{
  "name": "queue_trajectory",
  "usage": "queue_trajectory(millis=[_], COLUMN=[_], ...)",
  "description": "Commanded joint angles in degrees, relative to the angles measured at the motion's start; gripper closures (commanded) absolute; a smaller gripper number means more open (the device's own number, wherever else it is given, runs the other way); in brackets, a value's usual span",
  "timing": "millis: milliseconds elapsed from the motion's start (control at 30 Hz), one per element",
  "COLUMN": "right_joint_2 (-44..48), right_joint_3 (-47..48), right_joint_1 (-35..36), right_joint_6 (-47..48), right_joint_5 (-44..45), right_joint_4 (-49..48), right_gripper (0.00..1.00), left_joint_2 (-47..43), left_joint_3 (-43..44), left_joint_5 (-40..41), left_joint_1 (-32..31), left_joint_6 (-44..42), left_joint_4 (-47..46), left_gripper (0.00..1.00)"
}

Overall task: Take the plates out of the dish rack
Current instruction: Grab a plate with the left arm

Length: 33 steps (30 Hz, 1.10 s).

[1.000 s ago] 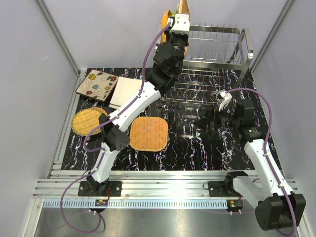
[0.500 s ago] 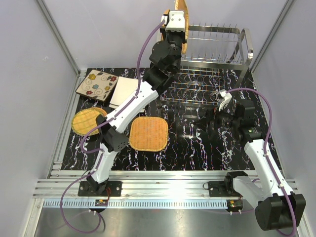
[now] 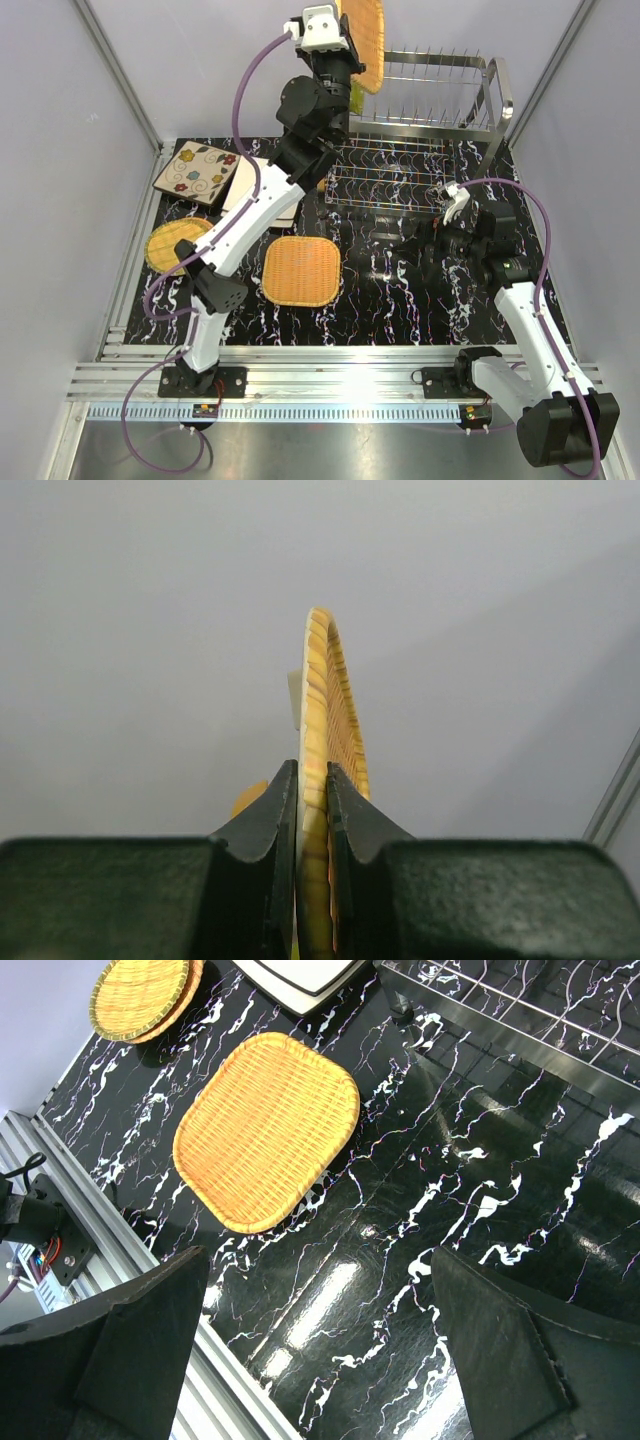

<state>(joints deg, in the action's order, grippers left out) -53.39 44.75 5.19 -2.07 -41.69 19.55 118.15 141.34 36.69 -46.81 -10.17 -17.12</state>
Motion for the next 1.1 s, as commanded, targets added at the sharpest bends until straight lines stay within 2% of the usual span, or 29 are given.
queue_trajectory(millis=[0, 300, 667, 833, 1067], right_joint_2=[1.18, 3.29, 1.62, -0.05, -1.54], right_joint_3=[0.16, -0.81, 1.38, 3.15, 4.47], right_joint_1=[-0.44, -0.36, -0.44, -0.44, -0.44], right_joint_6=[-0.22, 1.80, 6.02, 6.99, 8.04], right_joint_5=[-1.55, -2.96, -4.01, -4.36, -4.98], right_joint_4=[-1.89, -1.62, -0.31, 0.31, 0.93], right_gripper=[0.00, 0.00, 0.00, 0.00, 0.00], left_joint_2=[-7.22, -21.63, -49.99, -62.14, -76.56], left_joint_3=[-0.18, -14.41, -45.43, -59.91, -75.49], left_joint_5=[-0.74, -6.89, -15.76, -15.24, -17.17], left_joint_1=[-0.30, -0.04, 1.46, 1.54, 1.54], left_joint_6=[6.91, 22.20, 43.64, 48.14, 52.71], left_joint_4=[-5.47, 2.71, 6.58, 6.93, 8.16], left_gripper=[1.00, 1.00, 1.00, 1.00, 1.00])
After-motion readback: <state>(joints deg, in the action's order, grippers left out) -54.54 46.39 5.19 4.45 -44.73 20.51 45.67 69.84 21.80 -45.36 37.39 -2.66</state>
